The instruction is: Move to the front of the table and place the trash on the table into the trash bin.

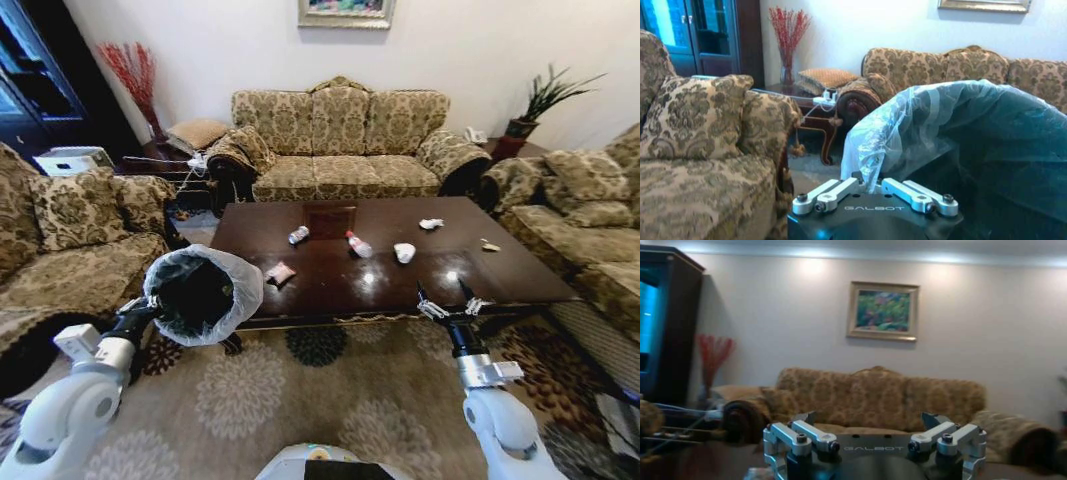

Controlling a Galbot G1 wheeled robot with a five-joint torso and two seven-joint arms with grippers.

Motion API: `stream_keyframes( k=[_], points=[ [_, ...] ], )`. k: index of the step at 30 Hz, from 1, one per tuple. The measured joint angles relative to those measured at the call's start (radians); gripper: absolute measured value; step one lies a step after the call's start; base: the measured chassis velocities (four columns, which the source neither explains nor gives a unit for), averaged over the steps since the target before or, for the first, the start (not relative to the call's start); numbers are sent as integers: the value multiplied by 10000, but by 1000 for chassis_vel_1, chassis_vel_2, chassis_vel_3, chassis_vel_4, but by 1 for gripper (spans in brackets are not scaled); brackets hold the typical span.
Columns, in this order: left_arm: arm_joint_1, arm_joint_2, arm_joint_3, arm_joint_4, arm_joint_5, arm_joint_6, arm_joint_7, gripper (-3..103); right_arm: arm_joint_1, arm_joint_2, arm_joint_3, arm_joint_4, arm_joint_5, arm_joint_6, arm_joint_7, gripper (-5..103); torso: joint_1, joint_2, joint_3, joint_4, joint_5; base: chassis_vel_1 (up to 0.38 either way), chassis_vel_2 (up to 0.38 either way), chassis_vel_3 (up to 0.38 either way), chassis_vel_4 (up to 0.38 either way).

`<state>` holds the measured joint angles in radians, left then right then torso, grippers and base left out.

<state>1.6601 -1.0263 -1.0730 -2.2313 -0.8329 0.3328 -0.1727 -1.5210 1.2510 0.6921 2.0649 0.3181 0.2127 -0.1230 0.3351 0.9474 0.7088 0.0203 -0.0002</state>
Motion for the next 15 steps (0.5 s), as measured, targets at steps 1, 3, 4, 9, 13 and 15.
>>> stream_keyframes(
  k=[1,3,4,9,13,15],
  points=[
    [0,0,0,0,0,0,0,0,0,0,0,0,0,0,0,100,0,0,0,0,0,105,421,-121,-442],
    [-112,93,12,83,0,5,-11,0,236,-18,-292,-194,11,-106,-165,100,1,0,0,0,3,103,362,-127,-396],
    [-159,158,12,119,0,6,-18,0,452,-9,-531,-360,12,-163,-201,100,3,-1,1,0,1,115,218,-130,-290],
    [-302,396,-11,275,-30,16,-25,0,1074,63,-1207,-719,32,-650,-63,100,-3,0,-1,2,-4,77,138,-83,-86],
    [-460,620,-16,446,-79,17,-45,0,1661,123,-1851,-1169,1,-998,140,100,-16,4,-6,2,8,-4,-23,3,34],
    [-505,786,-15,496,-142,32,-52,0,2238,221,-2589,-1722,-15,-1193,394,100,-13,3,-4,-2,9,-19,-99,1,29]
  ],
)
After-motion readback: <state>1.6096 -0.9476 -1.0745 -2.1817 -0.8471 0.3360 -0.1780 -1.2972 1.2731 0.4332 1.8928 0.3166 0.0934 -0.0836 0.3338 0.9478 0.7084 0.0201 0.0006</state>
